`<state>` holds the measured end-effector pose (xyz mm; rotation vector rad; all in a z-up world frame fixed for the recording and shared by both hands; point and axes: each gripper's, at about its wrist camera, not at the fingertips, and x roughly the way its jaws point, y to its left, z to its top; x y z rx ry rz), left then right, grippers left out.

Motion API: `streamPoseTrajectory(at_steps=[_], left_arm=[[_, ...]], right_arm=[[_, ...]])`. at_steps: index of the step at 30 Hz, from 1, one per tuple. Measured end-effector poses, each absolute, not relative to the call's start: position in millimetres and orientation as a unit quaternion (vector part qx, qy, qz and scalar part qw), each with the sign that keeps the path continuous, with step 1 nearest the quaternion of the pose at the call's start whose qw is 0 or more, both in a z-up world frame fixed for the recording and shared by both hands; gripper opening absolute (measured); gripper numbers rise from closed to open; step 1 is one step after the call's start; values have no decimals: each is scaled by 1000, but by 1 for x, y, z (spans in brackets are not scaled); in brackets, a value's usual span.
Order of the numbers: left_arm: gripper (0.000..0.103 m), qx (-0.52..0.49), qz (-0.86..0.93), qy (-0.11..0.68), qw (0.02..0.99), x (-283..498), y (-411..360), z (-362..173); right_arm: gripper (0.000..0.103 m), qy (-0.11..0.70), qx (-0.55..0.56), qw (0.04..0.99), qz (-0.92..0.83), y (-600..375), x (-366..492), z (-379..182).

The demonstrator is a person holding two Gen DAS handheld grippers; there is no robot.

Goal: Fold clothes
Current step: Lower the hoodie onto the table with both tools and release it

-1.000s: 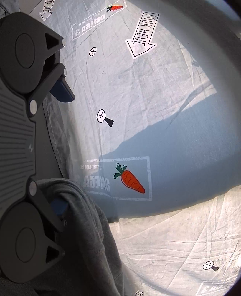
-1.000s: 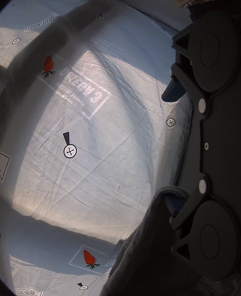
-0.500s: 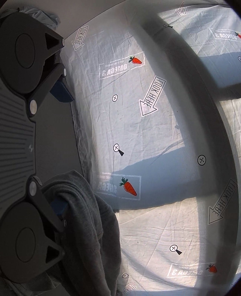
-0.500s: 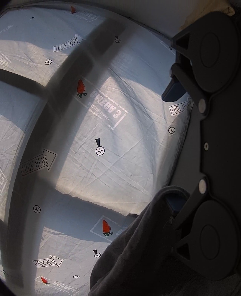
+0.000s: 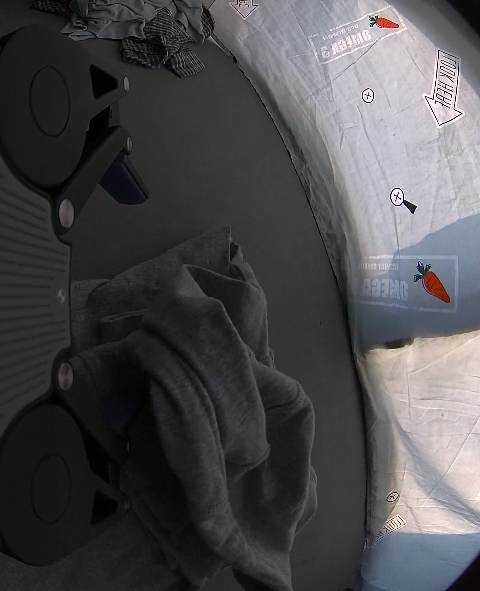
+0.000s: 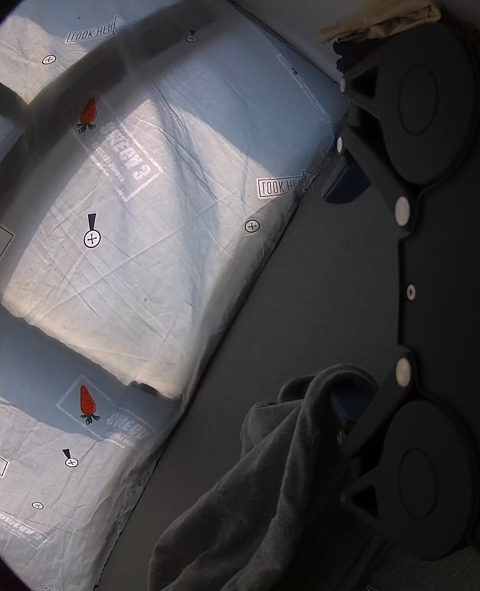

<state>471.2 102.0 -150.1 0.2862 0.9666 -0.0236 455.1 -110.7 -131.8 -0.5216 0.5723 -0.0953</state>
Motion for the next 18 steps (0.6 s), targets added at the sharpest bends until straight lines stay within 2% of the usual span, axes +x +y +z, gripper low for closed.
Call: streamPoseTrajectory(at_steps=[6,10,13,18], left_arm=[[103,136,-131,486,854,454,106,-145],[103,57,-195,486,850,441,123,-137],[103,-29,-137,463,875,439,142,-142],[103,-33,-15,477,878,451,152,-177]], right_arm=[[103,302,-222,927,8,-106,437,-125],[103,290,-168,941,39,-103,437,-109],[103,300,-153,941,31,-103,447,-113],[103,334,-146,931,12,-110,466,-133]])
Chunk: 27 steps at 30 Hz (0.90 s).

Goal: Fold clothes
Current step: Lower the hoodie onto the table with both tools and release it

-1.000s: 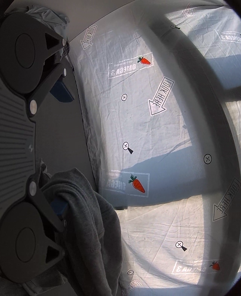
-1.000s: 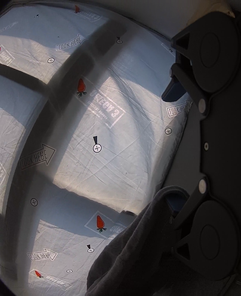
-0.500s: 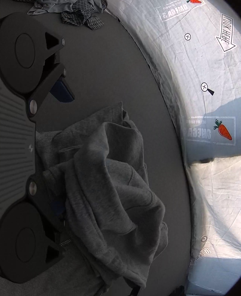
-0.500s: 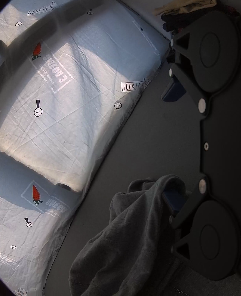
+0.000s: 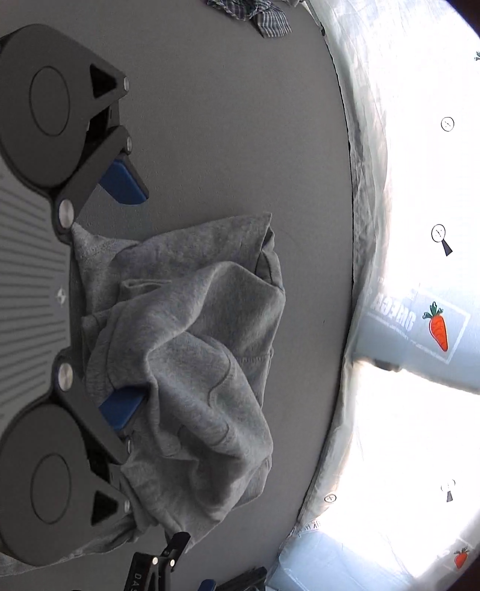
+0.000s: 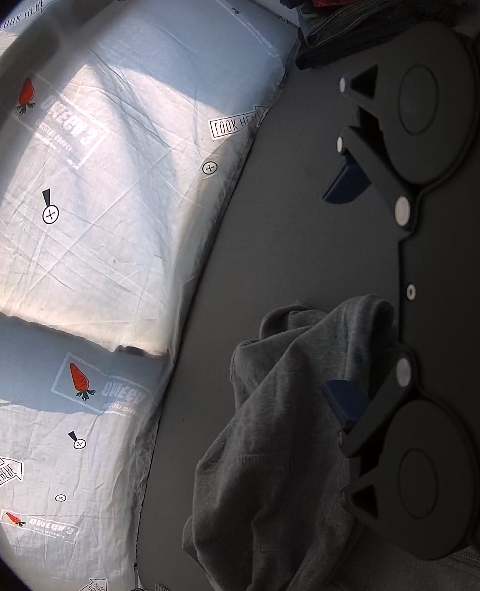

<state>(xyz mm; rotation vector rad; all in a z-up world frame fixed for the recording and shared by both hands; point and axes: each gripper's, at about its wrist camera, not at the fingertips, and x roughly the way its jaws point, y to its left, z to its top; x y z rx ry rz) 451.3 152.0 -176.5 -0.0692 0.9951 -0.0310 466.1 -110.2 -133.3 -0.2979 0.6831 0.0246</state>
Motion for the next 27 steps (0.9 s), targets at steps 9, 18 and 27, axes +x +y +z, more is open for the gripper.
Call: streamPoseTrajectory(at_steps=[9,18,27], left_arm=[[103,-14,21,502,864,452,155,-211],[103,0,15,486,874,387,158,-190],[103,-33,27,555,831,293,177,-216]], right_arm=[[103,378,-125,917,3,-118,471,-157],[103,393,-75,916,-3,-124,395,-156],[103,446,35,894,-11,-157,301,-181]])
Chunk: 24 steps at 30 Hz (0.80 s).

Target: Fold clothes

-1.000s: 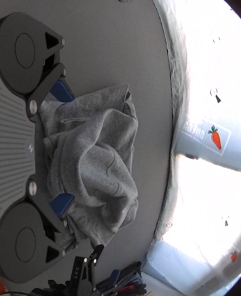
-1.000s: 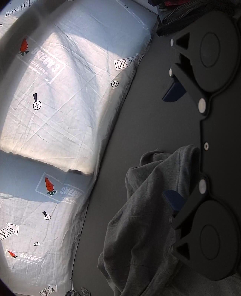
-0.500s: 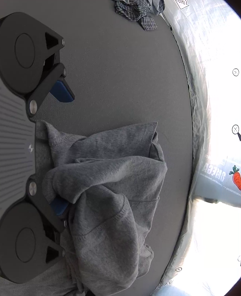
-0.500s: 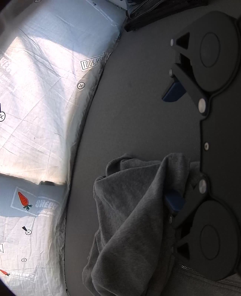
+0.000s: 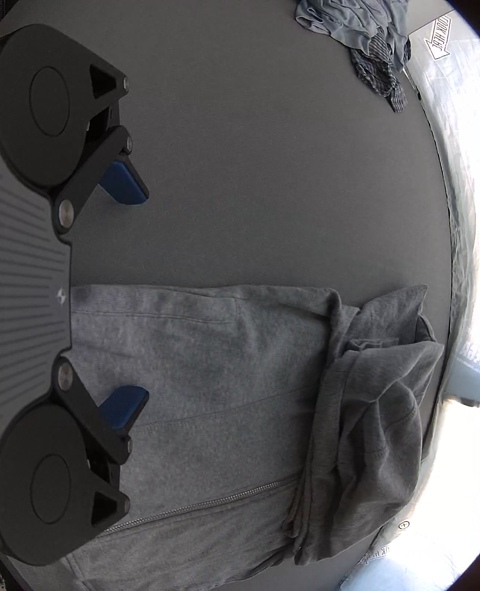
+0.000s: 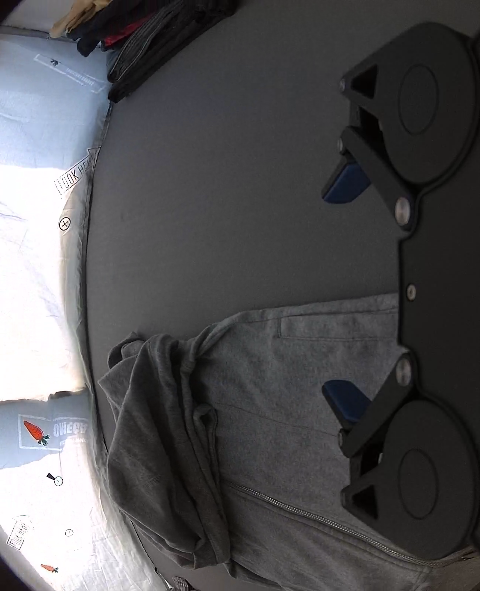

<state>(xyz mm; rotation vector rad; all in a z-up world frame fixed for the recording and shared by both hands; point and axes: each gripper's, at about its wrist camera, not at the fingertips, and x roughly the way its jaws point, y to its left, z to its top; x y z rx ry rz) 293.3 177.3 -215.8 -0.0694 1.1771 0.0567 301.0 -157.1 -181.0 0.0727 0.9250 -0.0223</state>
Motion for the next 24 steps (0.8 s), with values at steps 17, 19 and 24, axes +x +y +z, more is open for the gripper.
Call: streamPoseTrajectory(at_steps=[17,19,24], left_arm=[[99,-26,-32,531,846,184,167,-221],[96,-15,-37,527,849,177,160,-221],[68,-31,-35,511,859,175,159,-215]], right_arm=[[96,459,235,855,46,-203,186,-195],[87,463,231,854,50,-203,181,-194],[46,476,222,848,70,-204,179,-194]])
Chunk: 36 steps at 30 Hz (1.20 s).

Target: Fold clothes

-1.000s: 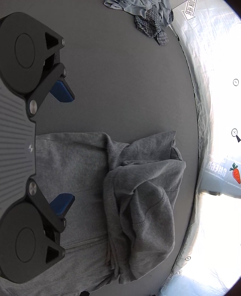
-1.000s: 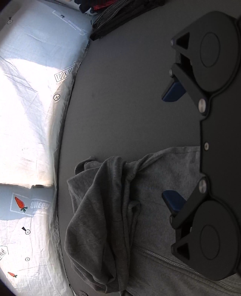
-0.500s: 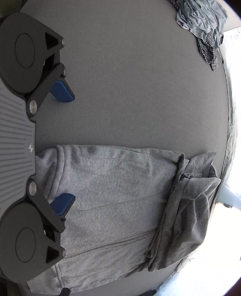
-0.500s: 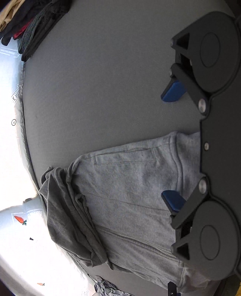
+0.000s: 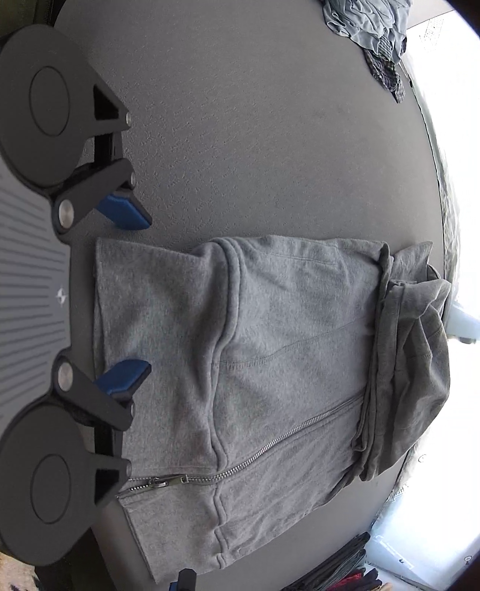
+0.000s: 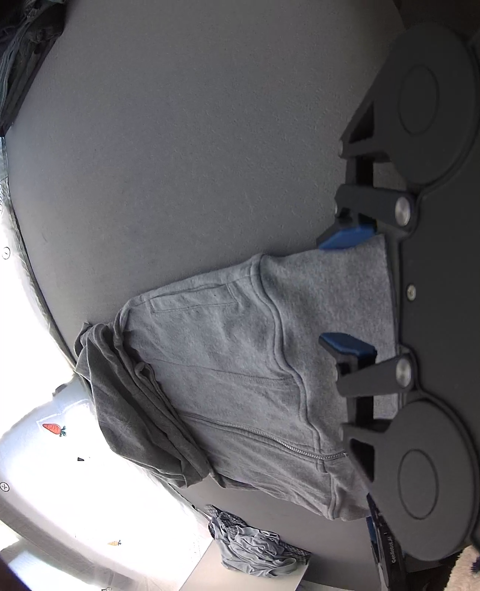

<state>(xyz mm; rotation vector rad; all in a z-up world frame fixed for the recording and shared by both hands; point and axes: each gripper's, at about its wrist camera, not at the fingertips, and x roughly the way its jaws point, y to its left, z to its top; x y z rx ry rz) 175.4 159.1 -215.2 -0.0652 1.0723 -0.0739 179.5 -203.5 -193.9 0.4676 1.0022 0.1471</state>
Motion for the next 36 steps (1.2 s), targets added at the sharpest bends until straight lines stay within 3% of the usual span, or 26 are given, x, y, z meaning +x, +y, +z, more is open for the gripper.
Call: streamPoseTrajectory(at_steps=[3,4,5,6,14,22,36], left_arm=[[51,-55,-28,501,863,174,159,-213],[40,-60,-24,499,864,174,158,-213],[19,-69,-21,497,865,173,158,-212],[13,-87,-19,495,865,173,158,-211],[13,-223,-9,421,879,171,169,-171],[12,-270,-20,332,904,203,166,-111],[12,-332,-21,255,908,325,197,-76]], right_arm=[[33,482,220,845,77,-207,181,-196],[17,484,223,843,78,-209,182,-197],[6,484,234,839,86,-212,183,-198],[5,483,246,835,94,-215,183,-198],[5,428,367,807,178,-244,194,-178],[5,347,484,775,210,-260,229,-143],[4,250,560,767,189,-273,347,-131]])
